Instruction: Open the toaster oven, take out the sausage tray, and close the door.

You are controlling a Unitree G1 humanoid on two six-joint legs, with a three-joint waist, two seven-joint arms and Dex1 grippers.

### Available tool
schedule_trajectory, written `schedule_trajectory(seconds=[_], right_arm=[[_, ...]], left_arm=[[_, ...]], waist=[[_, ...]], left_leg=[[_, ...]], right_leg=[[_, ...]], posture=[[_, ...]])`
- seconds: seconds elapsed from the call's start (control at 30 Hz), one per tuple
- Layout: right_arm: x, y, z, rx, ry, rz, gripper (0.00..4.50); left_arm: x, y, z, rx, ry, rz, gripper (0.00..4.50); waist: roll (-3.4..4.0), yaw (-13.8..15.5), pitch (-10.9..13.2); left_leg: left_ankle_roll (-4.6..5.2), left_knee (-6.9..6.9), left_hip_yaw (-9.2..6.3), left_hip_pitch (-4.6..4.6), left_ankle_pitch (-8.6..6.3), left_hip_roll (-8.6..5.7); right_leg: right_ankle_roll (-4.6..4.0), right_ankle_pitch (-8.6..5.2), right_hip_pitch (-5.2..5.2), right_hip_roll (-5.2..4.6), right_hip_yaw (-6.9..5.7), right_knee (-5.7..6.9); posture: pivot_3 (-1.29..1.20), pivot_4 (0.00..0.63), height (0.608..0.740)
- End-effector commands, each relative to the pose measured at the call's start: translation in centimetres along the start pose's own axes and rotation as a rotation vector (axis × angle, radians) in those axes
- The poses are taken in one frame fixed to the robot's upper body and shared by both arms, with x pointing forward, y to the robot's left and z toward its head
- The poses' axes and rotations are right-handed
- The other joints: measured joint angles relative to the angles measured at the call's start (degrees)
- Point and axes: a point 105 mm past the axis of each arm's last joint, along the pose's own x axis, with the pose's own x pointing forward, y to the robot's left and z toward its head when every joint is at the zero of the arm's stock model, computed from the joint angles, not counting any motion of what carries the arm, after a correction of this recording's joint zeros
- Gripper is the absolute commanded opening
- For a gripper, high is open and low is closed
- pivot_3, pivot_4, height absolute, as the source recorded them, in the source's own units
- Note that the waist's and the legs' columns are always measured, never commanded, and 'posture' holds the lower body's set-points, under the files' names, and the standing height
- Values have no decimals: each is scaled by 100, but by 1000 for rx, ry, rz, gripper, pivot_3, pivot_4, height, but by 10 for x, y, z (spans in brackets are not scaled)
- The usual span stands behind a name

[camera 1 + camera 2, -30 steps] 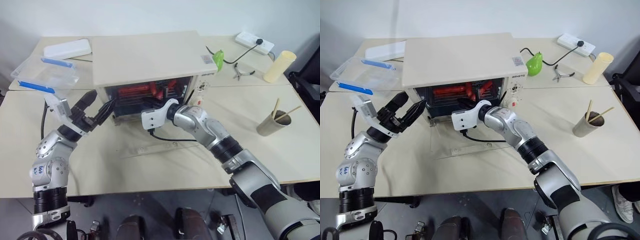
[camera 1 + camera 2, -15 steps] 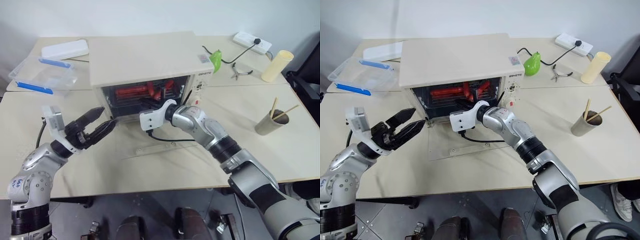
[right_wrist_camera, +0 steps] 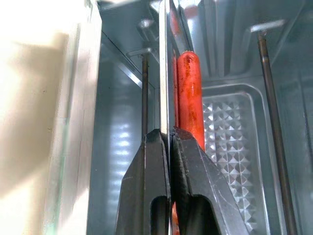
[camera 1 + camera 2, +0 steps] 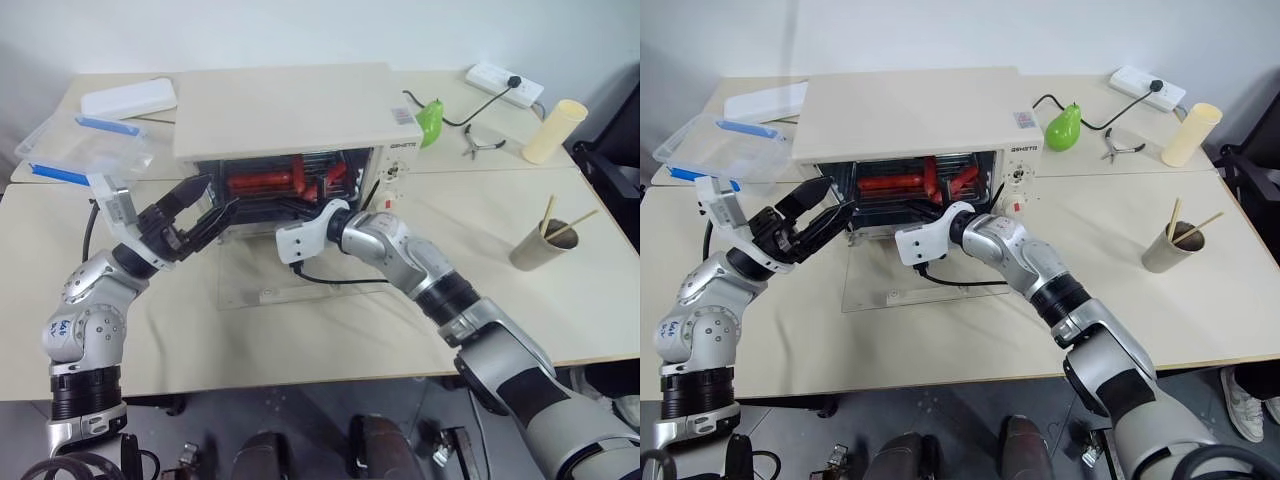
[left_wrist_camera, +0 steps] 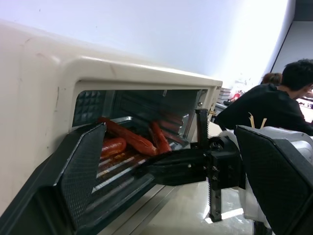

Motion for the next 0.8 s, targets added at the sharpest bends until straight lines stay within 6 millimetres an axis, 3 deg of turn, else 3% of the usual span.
schedule_trajectory(seconds=[0.03, 0.3, 0.8], right_arm=[[-12, -35, 31, -24, -113, -130, 13], [-33, -27, 42, 39, -125, -130, 13], [-95, -13, 23, -12, -116, -93, 13]], left_arm=[[2, 0, 5, 17, -20, 1, 4500], [4, 0, 0, -9, -3, -8, 4500], [3, 7, -7, -34, 32, 0, 4500]], waist=[[0, 31, 0], [-1, 80, -1], [-3, 408, 0]], left_leg=[[0, 1, 0, 0, 0, 0], [0, 12, 5, 2, 0, 1], [1, 33, -7, 1, 0, -5]], right_leg=[[0, 0, 1, 0, 0, 0], [0, 0, 2, 0, 3, 3], [0, 0, 21, -2, -2, -2]], posture=[[0, 150, 740], [0, 150, 740], [0, 150, 740]])
